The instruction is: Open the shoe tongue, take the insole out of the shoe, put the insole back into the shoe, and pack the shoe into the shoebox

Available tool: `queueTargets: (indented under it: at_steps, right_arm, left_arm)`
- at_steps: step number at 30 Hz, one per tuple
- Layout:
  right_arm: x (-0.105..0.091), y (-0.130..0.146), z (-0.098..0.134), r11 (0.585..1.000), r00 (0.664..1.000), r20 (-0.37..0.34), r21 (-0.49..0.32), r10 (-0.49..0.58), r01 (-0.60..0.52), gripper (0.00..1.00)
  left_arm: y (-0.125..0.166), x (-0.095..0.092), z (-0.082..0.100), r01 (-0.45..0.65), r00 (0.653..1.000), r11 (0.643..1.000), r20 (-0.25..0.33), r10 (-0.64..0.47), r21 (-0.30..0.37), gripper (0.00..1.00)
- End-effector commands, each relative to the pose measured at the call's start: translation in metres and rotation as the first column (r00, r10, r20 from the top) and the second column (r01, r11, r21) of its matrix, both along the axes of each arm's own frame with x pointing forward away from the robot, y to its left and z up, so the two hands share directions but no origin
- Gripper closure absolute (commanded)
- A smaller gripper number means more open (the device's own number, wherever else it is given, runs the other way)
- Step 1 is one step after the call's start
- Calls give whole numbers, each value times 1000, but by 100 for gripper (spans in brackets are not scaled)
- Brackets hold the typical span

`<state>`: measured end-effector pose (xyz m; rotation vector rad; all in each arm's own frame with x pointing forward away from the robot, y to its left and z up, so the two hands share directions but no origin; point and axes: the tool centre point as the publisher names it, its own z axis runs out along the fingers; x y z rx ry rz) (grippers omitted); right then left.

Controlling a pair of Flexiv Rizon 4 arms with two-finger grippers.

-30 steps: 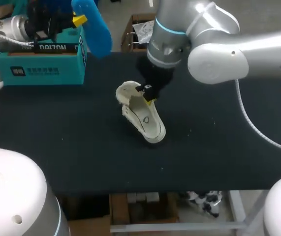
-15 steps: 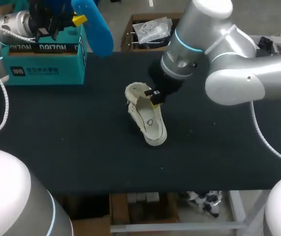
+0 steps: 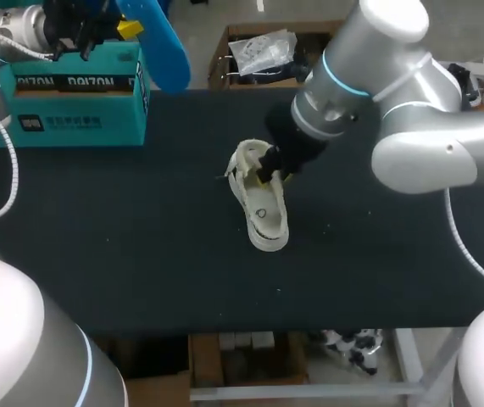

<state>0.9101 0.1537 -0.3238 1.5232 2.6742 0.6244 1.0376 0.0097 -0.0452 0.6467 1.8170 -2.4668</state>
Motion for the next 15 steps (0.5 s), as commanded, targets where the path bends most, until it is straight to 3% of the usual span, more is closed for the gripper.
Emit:
queueTargets:
  at_steps: [1,6,12,14,15]
  right_arm:
    - [-13,-13,8,1000,999,38,27,14,-15,0]
    - [-16,-25,14,997,996,74,39,58,-61,0]
    - [-16,-25,14,997,996,74,39,58,-61,0]
    - [-16,-25,14,997,996,74,39,58,-61,0]
    - [-16,-25,14,997,996,74,39,58,-61,0]
  left_arm:
    - [-6,-23,12,-49,999,998,-14,49,33,100]
    - [-12,-50,18,-89,995,993,-36,92,71,100]
    - [-20,-101,22,-201,975,974,-75,210,105,100]
    - [-23,-113,18,-224,963,963,-117,242,153,100]
    - [-25,-122,16,-212,969,952,-80,234,220,100]
